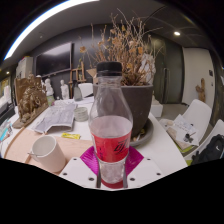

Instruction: Pour water

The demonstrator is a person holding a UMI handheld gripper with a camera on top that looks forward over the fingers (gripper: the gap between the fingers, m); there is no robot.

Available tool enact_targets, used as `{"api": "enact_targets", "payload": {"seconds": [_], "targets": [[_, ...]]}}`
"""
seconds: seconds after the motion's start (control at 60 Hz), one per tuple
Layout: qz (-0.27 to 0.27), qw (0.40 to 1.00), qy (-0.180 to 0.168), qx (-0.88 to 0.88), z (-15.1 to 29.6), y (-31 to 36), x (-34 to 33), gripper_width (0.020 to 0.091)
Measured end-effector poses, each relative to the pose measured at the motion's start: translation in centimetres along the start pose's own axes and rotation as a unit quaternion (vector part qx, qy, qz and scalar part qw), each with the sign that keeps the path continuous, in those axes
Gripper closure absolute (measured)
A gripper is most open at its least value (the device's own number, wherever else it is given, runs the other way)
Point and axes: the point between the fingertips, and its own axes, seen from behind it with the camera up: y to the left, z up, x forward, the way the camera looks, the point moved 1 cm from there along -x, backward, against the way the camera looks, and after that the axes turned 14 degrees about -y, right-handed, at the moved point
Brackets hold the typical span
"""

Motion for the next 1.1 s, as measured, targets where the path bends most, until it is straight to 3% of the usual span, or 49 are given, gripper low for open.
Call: {"api": "enact_targets", "payload": {"seconds": [0.15, 0.3, 0.333, 0.4, 0.45, 0.767, 1.1], "targets": [[-0.001, 1.000, -0.029, 0.001, 0.0, 0.0, -0.3, 0.0758], [-0.002, 1.000, -0.020, 0.003, 0.1, -0.1, -0.5, 0.0585], [-0.005, 1.000, -0.013, 0.002, 0.0, -0.3, -0.8, 0.0493], [-0.007, 1.000, 0.006, -0.006, -0.1, -0.3, -1.6, 0.0236], [-0.016, 1.000, 0.022, -0.010, -0.1, -0.5, -2.7, 0.0274], [-0.071, 0.992, 0.092, -0.039, 4.3, 4.6, -17.9, 0.0250], [-0.086, 0.992, 0.085, -0.048, 8.8, 13.4, -30.3, 0.0252]]}}
